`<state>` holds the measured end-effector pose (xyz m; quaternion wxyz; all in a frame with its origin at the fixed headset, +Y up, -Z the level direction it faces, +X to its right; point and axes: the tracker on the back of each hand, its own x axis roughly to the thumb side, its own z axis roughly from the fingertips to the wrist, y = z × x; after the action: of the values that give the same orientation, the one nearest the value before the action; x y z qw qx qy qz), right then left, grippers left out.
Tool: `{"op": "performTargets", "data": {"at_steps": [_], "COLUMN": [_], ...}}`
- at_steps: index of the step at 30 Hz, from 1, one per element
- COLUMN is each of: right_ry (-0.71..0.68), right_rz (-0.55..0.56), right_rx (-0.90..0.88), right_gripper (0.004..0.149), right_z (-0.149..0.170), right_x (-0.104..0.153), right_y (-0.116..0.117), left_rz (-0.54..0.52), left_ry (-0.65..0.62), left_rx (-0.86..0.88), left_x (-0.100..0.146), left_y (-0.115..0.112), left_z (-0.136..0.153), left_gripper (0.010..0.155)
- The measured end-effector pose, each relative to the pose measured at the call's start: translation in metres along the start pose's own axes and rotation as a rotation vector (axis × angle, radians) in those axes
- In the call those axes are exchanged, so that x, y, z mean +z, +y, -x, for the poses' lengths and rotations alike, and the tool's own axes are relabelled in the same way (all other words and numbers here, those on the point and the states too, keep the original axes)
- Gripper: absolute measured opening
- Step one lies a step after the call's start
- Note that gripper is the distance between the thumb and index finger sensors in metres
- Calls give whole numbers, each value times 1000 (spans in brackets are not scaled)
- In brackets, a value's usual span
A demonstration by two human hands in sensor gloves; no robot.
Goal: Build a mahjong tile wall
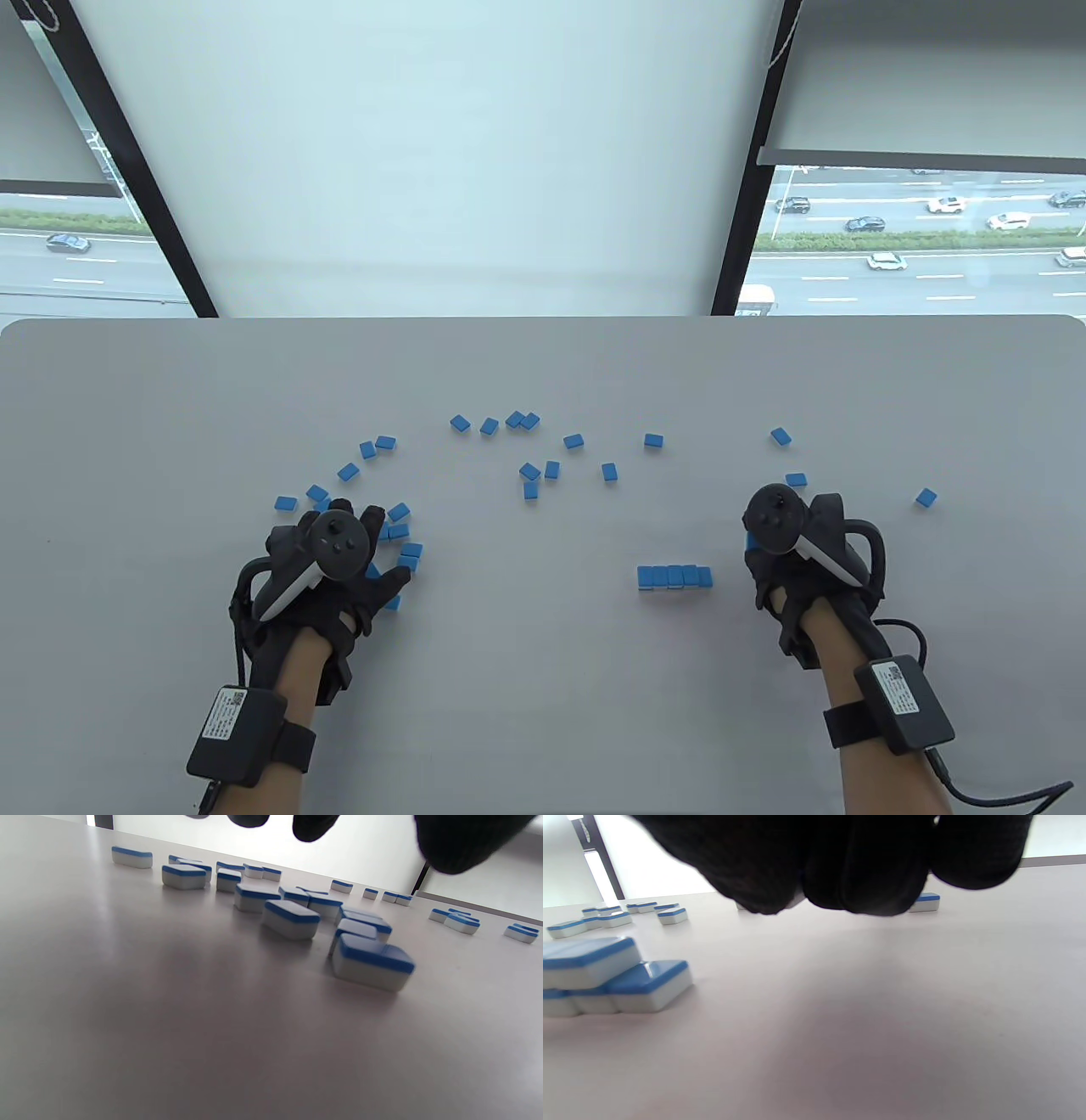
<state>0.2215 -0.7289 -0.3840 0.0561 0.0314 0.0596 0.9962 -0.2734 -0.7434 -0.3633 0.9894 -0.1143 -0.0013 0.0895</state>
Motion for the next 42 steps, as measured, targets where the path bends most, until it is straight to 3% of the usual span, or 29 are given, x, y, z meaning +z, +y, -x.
{"op": "performTargets", "data": {"at_steps": [10,26,32,37,42], "right_ry": [-111,-127,-98,-6,114], "right_rz": [-78,-112,13,165,178], "right_rx": [46,80,23,-44,-9], "right_gripper": [58,61,62,59,58], "right_z": [-34,-42,-30,-9,21], "right_x": [8,9,13,-7,-44], "right_y": [8,15,-27,-69,-67], "left_rz": [-2,-8,-15,-18,-14], "left_ry": [1,2,-6,-5,2], "left_rx": [2,4,3,-4,-11], "left_x": [0,0,1,0,0], "left_y": [0,1,3,3,2], "left_z": [1,2,1,1,1], "left_gripper": [86,86,86,86,86]}}
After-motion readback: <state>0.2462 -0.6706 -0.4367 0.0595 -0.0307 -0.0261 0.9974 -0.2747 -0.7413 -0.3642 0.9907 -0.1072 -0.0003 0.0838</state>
